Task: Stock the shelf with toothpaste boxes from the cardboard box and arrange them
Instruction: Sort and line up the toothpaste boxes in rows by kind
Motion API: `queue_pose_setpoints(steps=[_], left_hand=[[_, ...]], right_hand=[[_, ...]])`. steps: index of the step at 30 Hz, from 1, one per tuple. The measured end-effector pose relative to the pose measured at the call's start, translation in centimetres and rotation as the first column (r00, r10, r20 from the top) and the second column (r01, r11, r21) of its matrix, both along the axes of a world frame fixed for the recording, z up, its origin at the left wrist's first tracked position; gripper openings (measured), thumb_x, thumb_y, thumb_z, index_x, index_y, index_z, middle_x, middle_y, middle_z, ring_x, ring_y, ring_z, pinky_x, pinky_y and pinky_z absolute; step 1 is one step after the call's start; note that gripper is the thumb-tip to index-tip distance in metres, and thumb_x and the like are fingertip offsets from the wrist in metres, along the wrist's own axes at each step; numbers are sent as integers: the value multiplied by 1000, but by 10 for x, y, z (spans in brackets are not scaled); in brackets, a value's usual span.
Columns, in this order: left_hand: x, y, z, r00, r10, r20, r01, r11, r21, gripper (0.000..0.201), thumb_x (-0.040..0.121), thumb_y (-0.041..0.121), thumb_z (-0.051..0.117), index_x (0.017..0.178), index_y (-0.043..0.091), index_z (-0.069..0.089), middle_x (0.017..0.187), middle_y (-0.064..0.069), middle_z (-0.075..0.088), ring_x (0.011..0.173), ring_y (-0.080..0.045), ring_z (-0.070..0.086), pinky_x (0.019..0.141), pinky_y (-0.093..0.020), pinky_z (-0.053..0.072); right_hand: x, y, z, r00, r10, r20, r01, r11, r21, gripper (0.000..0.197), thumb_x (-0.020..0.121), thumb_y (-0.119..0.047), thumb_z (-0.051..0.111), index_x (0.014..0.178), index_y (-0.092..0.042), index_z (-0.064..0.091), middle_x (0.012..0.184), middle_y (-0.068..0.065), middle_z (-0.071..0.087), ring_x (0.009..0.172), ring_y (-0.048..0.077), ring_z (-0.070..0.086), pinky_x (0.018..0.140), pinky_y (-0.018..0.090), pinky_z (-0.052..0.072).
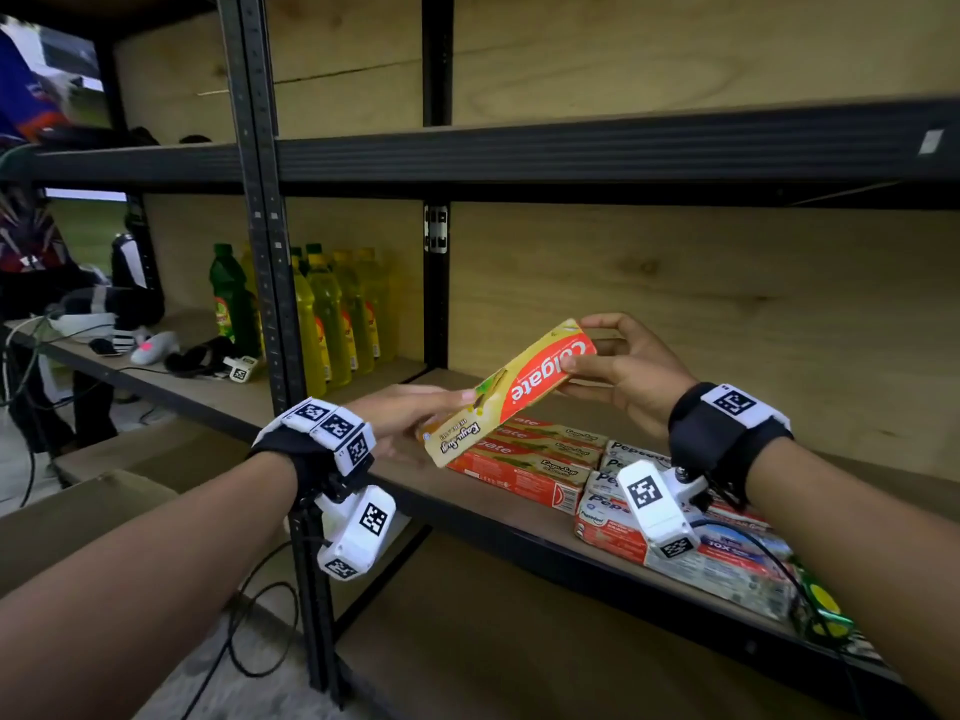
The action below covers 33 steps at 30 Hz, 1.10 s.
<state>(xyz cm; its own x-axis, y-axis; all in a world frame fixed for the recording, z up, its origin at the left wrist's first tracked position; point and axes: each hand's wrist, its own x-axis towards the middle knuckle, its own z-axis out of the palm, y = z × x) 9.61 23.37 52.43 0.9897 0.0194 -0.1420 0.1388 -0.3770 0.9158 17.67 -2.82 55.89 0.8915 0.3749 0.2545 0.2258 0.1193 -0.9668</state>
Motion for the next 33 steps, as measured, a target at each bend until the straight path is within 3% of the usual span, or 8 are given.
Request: queue_pose_setpoints(steps=[4,8,11,14,22,28,30,33], left_hand=[[-1,-17,17,992,-75,101,70,996,54,51,80,54,72,125,33,63,112,6,73,108,-15,67,97,-42,48],[1,-32,22,984,-60,166,57,998,22,38,80,37,78,114,35,61,104,6,75,96,-8,72,74,-28,57],[3,-35,18,985,-40,169,46,998,-32,43,82,32,77,120,24,60,105,0,75,97,-14,72,76,-34,59],[6,-36,11,983,31,182,4,982,-189,49,84,23,76,126,11,55,108,-8,74,97,-21,73,81,-40,59],[12,-37,0,954,254,161,-135,840,-526,59,81,7,77,130,6,43,117,-17,67,97,-31,71,69,-50,60],[17,-15,-20,911,348,224,-157,792,-590,98,74,-8,78,145,33,24,132,-10,50,107,-30,64,82,-53,58],[15,-1,-29,920,318,227,-155,830,-536,102,72,-11,78,148,32,25,132,-9,49,111,-29,61,84,-50,58],[10,17,-47,937,250,244,-180,945,-274,76,70,-5,80,136,16,48,124,-9,60,110,-26,64,77,-35,61]], right_hand=[[-7,5,3,999,10,44,-9,1000,-22,58,76,6,79,122,-16,52,120,17,63,100,26,73,79,43,61],[-12,9,0,998,-12,67,12,1000,9,59,76,4,80,123,-15,51,124,15,61,99,25,72,74,40,61],[-15,10,-4,997,-7,77,5,1000,27,69,75,-2,82,130,-22,47,126,13,58,104,26,70,80,42,61],[-18,10,-19,998,33,44,-23,979,-203,90,60,-22,90,133,-37,39,128,8,56,109,27,66,85,47,60],[-37,24,-58,982,120,148,8,749,-662,90,62,-43,91,134,-34,37,111,-7,64,96,12,68,79,40,62],[-37,36,-51,935,72,347,239,594,-768,73,72,-33,83,135,-29,46,115,-6,64,90,8,66,73,26,59],[-36,34,-47,930,90,356,260,523,-812,66,76,-34,80,134,-30,49,120,-5,62,94,10,64,77,27,57],[-34,29,-48,925,148,349,272,384,-883,62,77,-36,78,132,-34,51,124,-2,58,99,13,57,79,29,52]])
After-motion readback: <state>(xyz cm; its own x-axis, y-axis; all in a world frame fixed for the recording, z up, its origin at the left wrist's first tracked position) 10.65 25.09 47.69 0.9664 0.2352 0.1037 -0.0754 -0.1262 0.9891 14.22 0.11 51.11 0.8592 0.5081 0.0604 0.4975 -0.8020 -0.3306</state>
